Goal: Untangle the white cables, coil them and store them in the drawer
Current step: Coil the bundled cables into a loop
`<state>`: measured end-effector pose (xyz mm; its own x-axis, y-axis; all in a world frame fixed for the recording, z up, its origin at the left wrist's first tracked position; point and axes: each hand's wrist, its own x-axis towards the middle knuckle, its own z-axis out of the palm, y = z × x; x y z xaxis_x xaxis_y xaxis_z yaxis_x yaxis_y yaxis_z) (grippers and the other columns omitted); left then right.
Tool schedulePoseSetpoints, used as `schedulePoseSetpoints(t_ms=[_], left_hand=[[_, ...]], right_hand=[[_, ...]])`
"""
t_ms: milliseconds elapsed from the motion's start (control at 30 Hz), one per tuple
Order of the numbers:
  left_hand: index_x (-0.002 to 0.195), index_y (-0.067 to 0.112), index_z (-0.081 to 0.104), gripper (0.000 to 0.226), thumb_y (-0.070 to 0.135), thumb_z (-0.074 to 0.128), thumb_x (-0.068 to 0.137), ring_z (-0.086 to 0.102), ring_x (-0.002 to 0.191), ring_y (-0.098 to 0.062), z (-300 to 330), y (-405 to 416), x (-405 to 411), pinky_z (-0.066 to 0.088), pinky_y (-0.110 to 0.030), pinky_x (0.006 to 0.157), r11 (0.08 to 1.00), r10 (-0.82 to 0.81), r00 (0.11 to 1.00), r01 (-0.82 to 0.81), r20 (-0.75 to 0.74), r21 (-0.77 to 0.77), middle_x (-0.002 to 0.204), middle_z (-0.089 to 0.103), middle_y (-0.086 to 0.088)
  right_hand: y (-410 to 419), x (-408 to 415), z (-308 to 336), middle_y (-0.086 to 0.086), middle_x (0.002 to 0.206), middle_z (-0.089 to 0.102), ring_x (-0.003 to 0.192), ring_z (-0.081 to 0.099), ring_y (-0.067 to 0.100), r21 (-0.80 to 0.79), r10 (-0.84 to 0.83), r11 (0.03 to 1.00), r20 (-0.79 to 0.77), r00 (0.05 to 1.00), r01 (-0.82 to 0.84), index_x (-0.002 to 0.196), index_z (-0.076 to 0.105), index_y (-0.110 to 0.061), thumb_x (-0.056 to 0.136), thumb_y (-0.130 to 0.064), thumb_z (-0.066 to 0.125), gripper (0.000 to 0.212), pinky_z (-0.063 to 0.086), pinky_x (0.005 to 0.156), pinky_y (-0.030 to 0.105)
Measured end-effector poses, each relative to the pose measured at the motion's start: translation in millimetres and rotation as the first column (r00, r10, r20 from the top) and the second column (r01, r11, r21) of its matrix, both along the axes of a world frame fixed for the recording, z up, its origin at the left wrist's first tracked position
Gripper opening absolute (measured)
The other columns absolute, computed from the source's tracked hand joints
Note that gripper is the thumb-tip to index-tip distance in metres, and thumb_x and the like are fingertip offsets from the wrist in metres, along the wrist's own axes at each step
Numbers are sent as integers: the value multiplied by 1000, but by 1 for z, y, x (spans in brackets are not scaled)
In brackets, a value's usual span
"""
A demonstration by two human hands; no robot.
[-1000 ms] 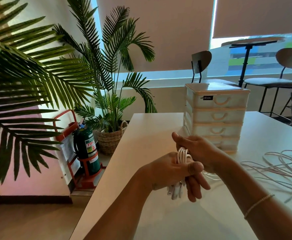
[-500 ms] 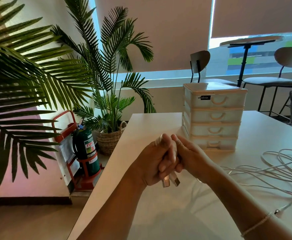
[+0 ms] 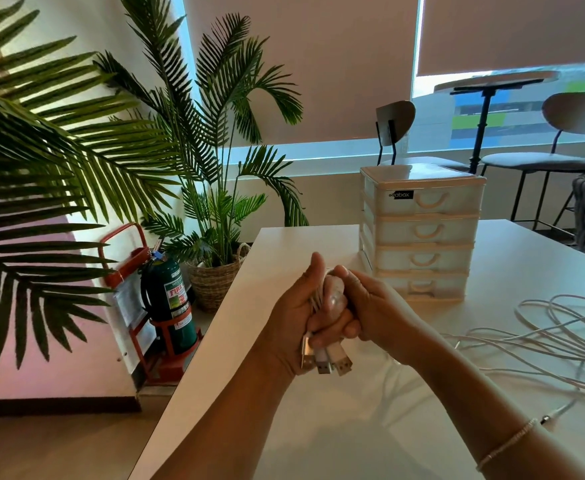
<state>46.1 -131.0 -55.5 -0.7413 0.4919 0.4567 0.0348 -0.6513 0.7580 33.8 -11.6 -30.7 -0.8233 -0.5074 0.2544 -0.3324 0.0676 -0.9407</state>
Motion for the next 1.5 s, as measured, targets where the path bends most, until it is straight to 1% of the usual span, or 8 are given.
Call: schedulePoseSetpoints(t_ms=[167, 300, 533, 733, 1033, 1133, 1233, 1500], left_hand=[[54, 17, 57, 39, 50, 68, 72, 53, 34, -6, 4, -1, 4, 52, -20, 59, 978, 206, 977, -207, 46, 7, 36, 48, 7], [62, 2, 63, 36, 34, 67, 79, 70, 64, -24, 12, -20, -3, 56, -31, 73, 955, 74, 994, -95, 85, 280, 58, 66, -11], [86, -10, 60, 42, 28, 46, 95, 65, 62, -37, 13, -39, -7, 49, -38, 78, 902, -112, 993, 81, 48, 423, 67, 64, -26], [84, -9, 61, 43, 30, 46, 95, 65, 54, -31, 14, -38, -6, 52, -36, 72, 917, -14, 996, -24, 92, 398, 61, 65, -21], [93, -12, 57, 47, 28, 35, 99, 68, 66, -37, 18, -38, -2, 49, -38, 74, 923, -23, 996, -10, 81, 384, 72, 67, -28], [100, -18, 59, 64, 37, 26, 101, 66, 89, -40, 21, -32, 0, 47, -38, 88, 944, 192, 976, -211, 97, 252, 93, 64, -36], [85, -11, 62, 49, 29, 36, 98, 69, 63, -31, 15, -32, -6, 50, -32, 67, 948, 47, 999, -52, 25, 314, 69, 69, -23], [85, -9, 59, 46, 29, 39, 98, 60, 47, -31, 21, -31, -2, 50, -34, 65, 944, -132, 991, 137, -37, 300, 67, 68, -24]], right_hand=[[-1, 0, -1, -3, 46, 40, 38, 28, 10, -145, 181, 977, 185, 966, -155, 80, 54, -15, 94, -41, 33, 36, 20, 37, 19], [-1, 2, -12, -3, 58, 52, 34, 30, 8, -90, 196, 979, 154, 968, -184, 89, 52, -13, 99, -30, 30, 29, 21, 36, 18], [-4, -2, -20, -10, 75, 57, 51, 50, -3, 232, 57, 973, -267, 962, 7, 90, 51, -41, 97, -18, 42, 25, 33, 53, 15], [-5, 4, -16, -16, 68, 60, 70, 64, 10, 413, 100, 907, -410, 907, 87, 86, 59, -24, 96, -14, 43, 21, 49, 68, 22], [-4, 8, -9, 1, 70, 70, 68, 68, 17, -3, 108, 994, 30, 994, -108, 87, 59, -14, 84, -3, 61, 11, 53, 78, 33], [-6, 8, -6, -3, 63, 68, 63, 66, 11, -93, 116, 990, 96, 989, -107, 78, 62, -10, 86, -7, 57, 10, 55, 70, 26], [-8, 7, -6, -3, 59, 68, 58, 66, 14, -109, 27, 994, 81, 996, -18, 70, 63, -11, 88, -14, 56, 20, 54, 72, 37], [-7, 5, -8, 4, 61, 69, 52, 66, 20, -213, 46, 977, 196, 980, -3, 84, 58, -9, 87, 1, 55, 11, 55, 54, 26]])
